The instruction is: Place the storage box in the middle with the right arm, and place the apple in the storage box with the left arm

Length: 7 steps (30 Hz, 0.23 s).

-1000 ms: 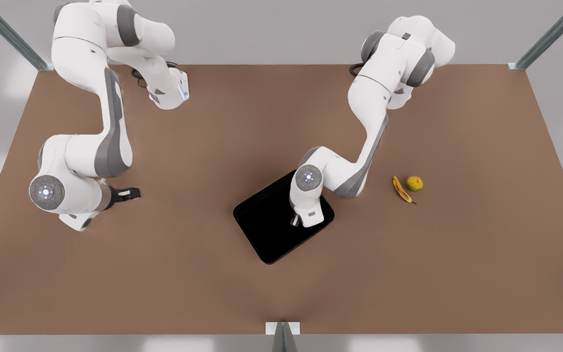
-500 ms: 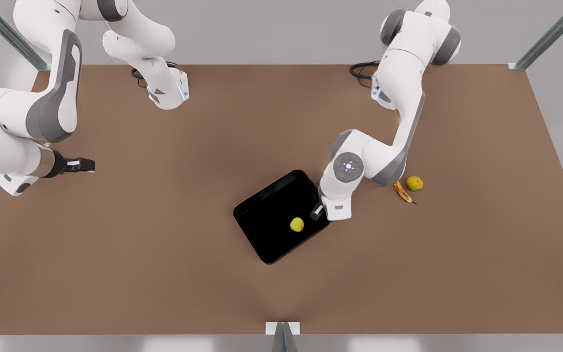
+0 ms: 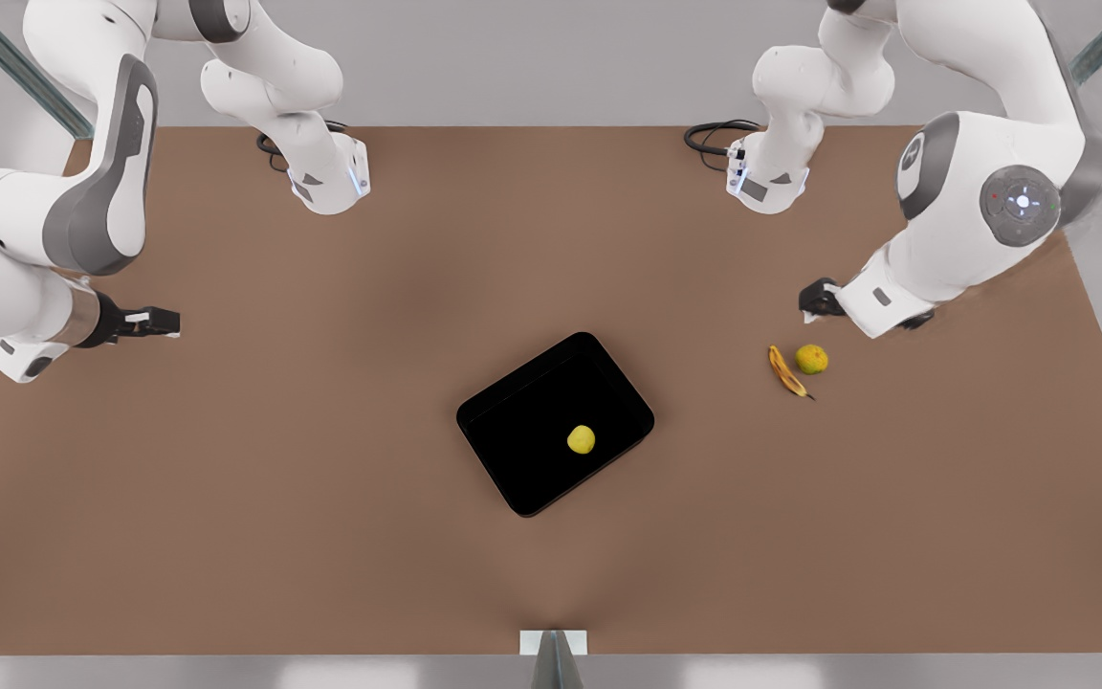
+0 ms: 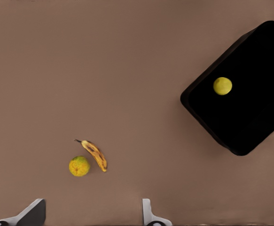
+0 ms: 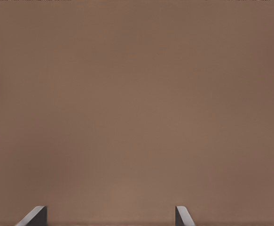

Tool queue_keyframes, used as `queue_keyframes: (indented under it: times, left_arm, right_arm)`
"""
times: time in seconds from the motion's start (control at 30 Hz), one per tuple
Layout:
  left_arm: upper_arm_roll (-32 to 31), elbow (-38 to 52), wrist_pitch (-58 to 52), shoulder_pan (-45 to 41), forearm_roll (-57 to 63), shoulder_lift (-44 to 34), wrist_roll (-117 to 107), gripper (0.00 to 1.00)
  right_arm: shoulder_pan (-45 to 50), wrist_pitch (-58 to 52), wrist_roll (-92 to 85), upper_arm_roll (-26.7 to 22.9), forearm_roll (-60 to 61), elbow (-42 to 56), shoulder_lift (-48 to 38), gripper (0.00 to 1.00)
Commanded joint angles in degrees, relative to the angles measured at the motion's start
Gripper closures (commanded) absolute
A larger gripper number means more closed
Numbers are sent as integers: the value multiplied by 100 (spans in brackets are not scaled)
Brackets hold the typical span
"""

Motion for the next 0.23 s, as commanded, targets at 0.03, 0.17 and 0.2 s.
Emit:
queue_keyframes:
  times: [0.03,0.17,0.2]
  left_arm:
    - [-7,19,21,339,103,13,27,0]
    - [-16,-130,214,330,103,-58,27,0]
    - [-7,-139,293,321,103,-66,27,0]
  right_arm:
    - [0,0,0,-1,5,0,-9,0]
    - [-27,-9,0,-1,5,0,-9,0]
    - [-27,-9,0,-1,5,0,-9,0]
